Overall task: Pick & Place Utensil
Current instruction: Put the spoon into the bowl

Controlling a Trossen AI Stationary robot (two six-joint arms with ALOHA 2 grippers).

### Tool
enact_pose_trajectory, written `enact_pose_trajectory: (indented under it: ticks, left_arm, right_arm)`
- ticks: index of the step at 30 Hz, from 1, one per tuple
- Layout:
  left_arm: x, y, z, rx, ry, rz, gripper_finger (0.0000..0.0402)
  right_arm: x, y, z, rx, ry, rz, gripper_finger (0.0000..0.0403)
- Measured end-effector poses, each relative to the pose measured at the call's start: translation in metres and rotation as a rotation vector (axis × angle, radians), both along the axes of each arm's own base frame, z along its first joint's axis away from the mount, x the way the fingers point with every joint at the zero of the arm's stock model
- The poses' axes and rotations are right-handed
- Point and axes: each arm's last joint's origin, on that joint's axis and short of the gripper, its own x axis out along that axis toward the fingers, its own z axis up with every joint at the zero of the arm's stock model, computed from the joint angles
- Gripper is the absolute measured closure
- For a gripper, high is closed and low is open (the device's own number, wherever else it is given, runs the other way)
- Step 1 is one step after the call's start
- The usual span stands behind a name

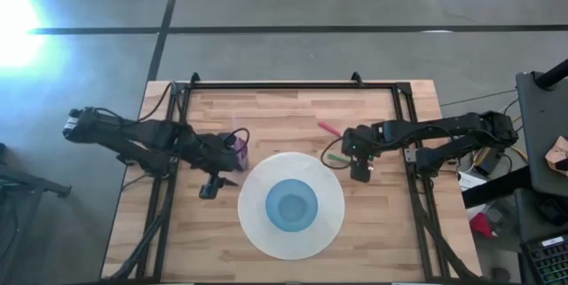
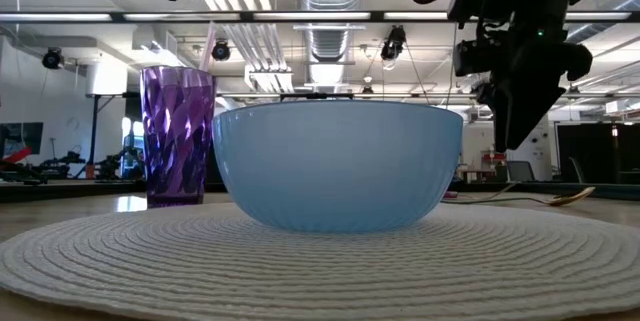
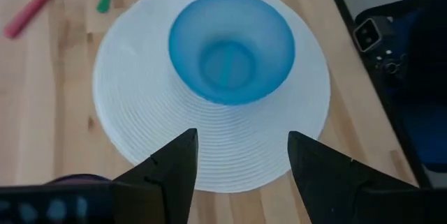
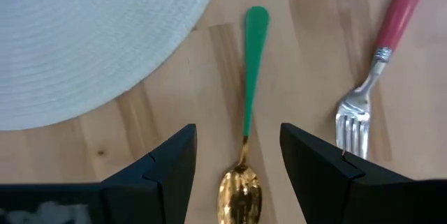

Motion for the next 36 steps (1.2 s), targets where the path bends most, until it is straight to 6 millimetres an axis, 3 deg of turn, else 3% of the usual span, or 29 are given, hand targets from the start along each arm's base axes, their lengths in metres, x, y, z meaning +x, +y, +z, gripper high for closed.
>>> enact_pose_trajectory:
  ticks: [10,16,22,27,36]
  left_arm:
    - [-0.004,-0.014,-0.007,-0.023,0.034,-0.039,0.0188]
    - [-0.004,-0.016,-0.011,-0.029,0.052,-0.032,0.0188]
    - [-0.004,-0.016,-0.011,-0.028,0.051,-0.032,0.0188]
    - [-0.004,-0.016,-0.011,-0.028,0.052,-0.032,0.0188]
    - [-0.004,-0.016,-0.011,-0.028,0.053,-0.027,0.0188]
  right_arm:
    - [0.012,-0.001,-0.029,0.002,0.137,0.013,0.0202]
    - [0.021,-0.002,-0.051,0.007,0.212,0.033,0.0202]
    - [0.026,-0.002,-0.061,0.014,0.234,0.030,0.0209]
    - [0.026,-0.003,-0.063,0.020,0.240,0.009,0.0244]
    - [0.027,-0.004,-0.063,-0.006,0.237,-0.011,0.0359]
